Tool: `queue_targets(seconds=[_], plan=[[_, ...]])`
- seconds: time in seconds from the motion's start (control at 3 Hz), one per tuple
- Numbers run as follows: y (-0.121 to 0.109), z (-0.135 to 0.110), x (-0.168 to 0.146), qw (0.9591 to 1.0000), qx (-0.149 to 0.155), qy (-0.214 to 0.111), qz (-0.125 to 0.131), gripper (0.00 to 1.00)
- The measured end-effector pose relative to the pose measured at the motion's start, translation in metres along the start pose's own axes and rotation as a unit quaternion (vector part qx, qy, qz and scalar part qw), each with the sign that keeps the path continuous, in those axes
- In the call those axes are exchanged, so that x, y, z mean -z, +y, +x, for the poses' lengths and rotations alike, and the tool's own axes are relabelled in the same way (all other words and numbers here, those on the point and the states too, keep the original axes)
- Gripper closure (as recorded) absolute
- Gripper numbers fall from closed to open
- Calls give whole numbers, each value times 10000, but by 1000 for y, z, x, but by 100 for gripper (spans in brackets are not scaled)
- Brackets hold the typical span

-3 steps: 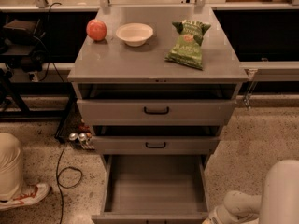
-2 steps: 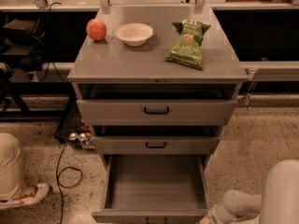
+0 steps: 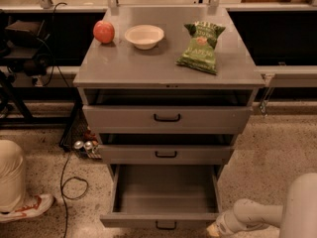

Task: Close bottom drawer

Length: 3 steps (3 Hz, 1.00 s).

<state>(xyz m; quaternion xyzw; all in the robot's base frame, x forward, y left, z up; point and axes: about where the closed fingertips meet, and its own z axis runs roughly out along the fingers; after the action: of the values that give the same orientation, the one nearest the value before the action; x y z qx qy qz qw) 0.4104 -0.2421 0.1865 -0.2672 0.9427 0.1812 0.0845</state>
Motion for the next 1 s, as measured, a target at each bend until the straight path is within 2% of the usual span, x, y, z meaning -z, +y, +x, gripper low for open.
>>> queue_targets(seconds=[0.67,1.0], plan=[[-5,-9,-10,9998,-27,-199,82,100],[-20,-27,-20,9981,-41,-566,251,100]])
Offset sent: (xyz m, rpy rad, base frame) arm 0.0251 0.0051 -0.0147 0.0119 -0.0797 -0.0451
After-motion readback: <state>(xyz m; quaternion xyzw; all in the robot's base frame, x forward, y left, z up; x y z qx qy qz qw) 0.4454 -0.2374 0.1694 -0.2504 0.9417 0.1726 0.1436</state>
